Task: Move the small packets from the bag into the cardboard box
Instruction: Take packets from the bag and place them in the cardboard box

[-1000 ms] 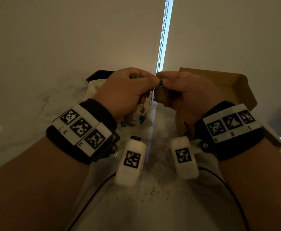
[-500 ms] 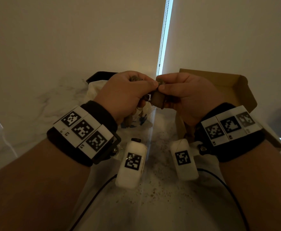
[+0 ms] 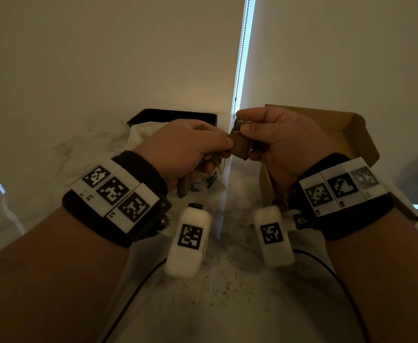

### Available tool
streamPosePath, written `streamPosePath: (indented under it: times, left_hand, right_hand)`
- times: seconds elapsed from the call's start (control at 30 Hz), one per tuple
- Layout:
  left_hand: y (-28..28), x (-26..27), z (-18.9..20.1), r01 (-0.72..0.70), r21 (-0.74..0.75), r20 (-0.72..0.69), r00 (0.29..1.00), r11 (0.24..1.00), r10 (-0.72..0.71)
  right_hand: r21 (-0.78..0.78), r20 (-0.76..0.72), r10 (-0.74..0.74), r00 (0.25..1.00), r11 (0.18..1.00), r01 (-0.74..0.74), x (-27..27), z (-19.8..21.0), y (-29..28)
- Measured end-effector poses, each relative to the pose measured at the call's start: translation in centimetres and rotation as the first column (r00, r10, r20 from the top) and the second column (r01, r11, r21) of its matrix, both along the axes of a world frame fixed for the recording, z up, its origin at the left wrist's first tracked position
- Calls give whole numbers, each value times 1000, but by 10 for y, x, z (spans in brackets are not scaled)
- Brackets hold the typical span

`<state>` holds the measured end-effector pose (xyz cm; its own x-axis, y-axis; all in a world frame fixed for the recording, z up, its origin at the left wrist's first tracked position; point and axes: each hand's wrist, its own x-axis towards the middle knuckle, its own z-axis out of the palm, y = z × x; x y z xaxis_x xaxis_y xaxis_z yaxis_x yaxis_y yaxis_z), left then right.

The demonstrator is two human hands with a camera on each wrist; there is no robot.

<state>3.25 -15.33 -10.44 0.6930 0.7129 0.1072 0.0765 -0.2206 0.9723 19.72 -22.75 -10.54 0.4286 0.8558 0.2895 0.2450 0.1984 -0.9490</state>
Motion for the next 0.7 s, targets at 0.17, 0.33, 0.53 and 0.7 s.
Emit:
streamPosePath:
  times: [0.17,0.33,0.53,0.7]
  left_hand:
    - [4,0,-2,-49,58,-2,999,997,49]
    - [6,0,-2,-59,90,24,998,994,57]
    - [2,3,-3,-52,142,10,999,988,51]
    - [3,2,-3,-104,131,35,994,986,100]
  right_hand:
    - [3,14,4,1000,1000,-4,-3,2,-2]
    - [-2,28,7,1000,1000,-7,-4,3,-2]
    - [-36,54,-17,998,999,19,-1,7,-11]
    - [-29,18,-115,993,993,115,18,28,-41]
